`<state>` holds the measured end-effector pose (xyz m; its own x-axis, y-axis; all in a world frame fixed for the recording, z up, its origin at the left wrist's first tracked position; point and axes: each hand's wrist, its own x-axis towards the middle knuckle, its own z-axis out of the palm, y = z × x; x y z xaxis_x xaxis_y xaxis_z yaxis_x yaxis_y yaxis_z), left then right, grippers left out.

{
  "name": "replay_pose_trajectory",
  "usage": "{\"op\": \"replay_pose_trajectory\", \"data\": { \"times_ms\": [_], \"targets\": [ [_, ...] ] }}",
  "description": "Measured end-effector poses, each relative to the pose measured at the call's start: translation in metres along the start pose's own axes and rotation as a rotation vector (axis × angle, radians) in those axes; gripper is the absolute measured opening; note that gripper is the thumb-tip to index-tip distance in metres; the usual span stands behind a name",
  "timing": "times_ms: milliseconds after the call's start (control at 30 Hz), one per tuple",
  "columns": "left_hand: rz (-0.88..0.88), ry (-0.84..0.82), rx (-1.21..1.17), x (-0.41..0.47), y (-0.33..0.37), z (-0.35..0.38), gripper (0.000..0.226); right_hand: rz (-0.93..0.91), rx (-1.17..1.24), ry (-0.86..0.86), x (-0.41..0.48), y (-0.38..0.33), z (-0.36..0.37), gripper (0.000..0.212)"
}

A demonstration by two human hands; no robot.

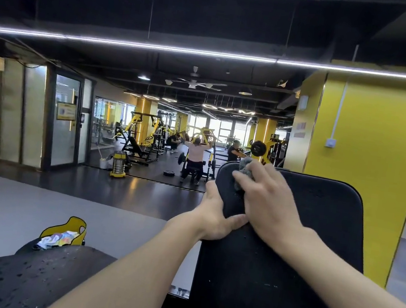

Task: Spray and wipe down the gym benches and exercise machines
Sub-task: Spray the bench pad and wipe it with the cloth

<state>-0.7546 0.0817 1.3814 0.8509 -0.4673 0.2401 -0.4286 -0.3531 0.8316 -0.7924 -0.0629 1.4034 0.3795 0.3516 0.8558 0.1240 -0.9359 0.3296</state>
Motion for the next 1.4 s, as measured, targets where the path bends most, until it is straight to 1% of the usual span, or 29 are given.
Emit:
{"op": "replay_pose_trajectory", "data": {
  "times_ms": [67,100,133,167,233,267,300,367,400,433,500,533,600,667,733,767,833,900,933,967,1000,1033,1067,1100,1167,1233,1267,1300,1400],
  "targets": [
    [-0.037,-0.035,-0.038,0.0,0.0,-0.001,0.081,-0.194,0.0,-0.082,-0.01,0.003,-0.005,0.043],
    [-0.061,-0.052,-0.059,0.0,0.0,-0.002,0.082,-0.265,-0.003,-0.119,-0.01,0.012,-0.01,0.046],
    [-0.076,-0.06,-0.07,0.0,0.0,-0.002,0.086,-0.291,-0.011,-0.14,-0.007,0.023,-0.014,0.049],
    [-0.082,-0.064,-0.061,0.001,0.0,-0.002,0.091,-0.256,-0.02,-0.131,-0.003,0.031,-0.016,0.05],
    [-0.074,-0.054,-0.036,0.002,-0.002,-0.002,0.097,-0.079,-0.023,-0.051,0.002,0.031,-0.014,0.05],
    [-0.067,-0.046,-0.024,0.003,-0.004,-0.001,0.101,-0.01,-0.017,-0.019,0.001,0.022,-0.011,0.047],
    [-0.059,-0.044,-0.009,0.004,-0.005,-0.001,0.108,0.011,-0.003,-0.013,-0.004,0.012,-0.008,0.042],
    [-0.057,-0.052,0.029,0.005,-0.006,0.0,0.123,-0.078,0.026,-0.065,-0.017,-0.006,-0.006,0.04],
    [-0.062,-0.057,0.043,0.006,-0.007,0.0,0.127,-0.141,0.021,-0.105,-0.023,-0.008,-0.008,0.04],
    [-0.061,-0.056,0.045,0.007,-0.007,0.0,0.125,-0.197,0.006,-0.131,-0.024,-0.004,-0.012,0.039],
    [-0.054,-0.044,0.018,0.007,-0.009,0.001,0.109,-0.272,-0.041,-0.148,-0.017,0.012,-0.015,0.042],
    [-0.057,-0.044,0.004,0.007,-0.009,0.001,0.104,-0.249,-0.054,-0.137,-0.012,0.02,-0.015,0.046],
    [-0.067,-0.05,-0.012,0.007,-0.01,0.001,0.102,-0.121,-0.045,-0.067,-0.005,0.026,-0.011,0.053],
    [-0.058,-0.048,-0.009,0.008,-0.011,0.002,0.109,-0.009,-0.028,-0.02,-0.003,0.017,-0.008,0.062],
    [-0.039,-0.038,0.02,0.009,-0.012,0.002,0.118,0.022,-0.002,-0.031,-0.009,0.005,-0.007,0.069],
    [-0.029,-0.032,0.033,0.01,-0.012,0.003,0.12,-0.012,0.022,-0.046,-0.013,0.001,-0.007,0.067],
    [-0.028,-0.034,0.035,0.01,-0.013,0.003,0.119,-0.14,0.048,-0.095,-0.018,0.005,-0.009,0.055],
    [-0.038,-0.04,0.017,0.01,-0.013,0.003,0.115,-0.251,0.02,-0.141,-0.016,0.019,-0.014,0.046],
    [-0.045,-0.039,0.005,0.01,-0.013,0.003,0.113,-0.243,0.005,-0.131,-0.012,0.028,-0.015,0.044],
    [-0.05,-0.037,-0.005,0.01,-0.013,0.003,0.112,-0.183,0.001,-0.088,-0.007,0.035,-0.014,0.043],
    [-0.048,-0.034,-0.01,0.009,-0.012,0.003,0.112,-0.084,0.008,-0.031,-0.004,0.036,-0.014,0.043],
    [-0.044,-0.032,-0.009,0.009,-0.012,0.003,0.115,0.015,0.017,0.011,-0.003,0.031,-0.012,0.043],
    [-0.038,-0.033,-0.005,0.009,-0.013,0.003,0.118,0.071,0.025,0.026,-0.004,0.022,-0.01,0.04],
    [-0.033,-0.038,0.003,0.009,-0.013,0.004,0.121,0.069,0.029,0.012,-0.009,0.011,-0.007,0.036],
    [-0.023,-0.036,0.016,0.009,-0.013,0.004,0.121,-0.081,0.035,-0.059,-0.024,-0.006,-0.004,0.035],
    [-0.022,-0.043,0.01,0.009,-0.013,0.004,0.117,-0.236,0.028,-0.119,-0.027,0.003,-0.011,0.035],
    [-0.026,-0.044,-0.002,0.009,-0.013,0.004,0.117,-0.26,0.024,-0.127,-0.023,0.014,-0.015,0.037],
    [-0.033,-0.042,-0.012,0.009,-0.012,0.004,0.117,-0.231,0.027,-0.115,-0.018,0.025,-0.017,0.041],
    [-0.036,-0.032,-0.033,0.01,-0.013,0.004,0.115,0.064,0.071,0.023,-0.006,0.035,-0.017,0.045]
  ]
}}
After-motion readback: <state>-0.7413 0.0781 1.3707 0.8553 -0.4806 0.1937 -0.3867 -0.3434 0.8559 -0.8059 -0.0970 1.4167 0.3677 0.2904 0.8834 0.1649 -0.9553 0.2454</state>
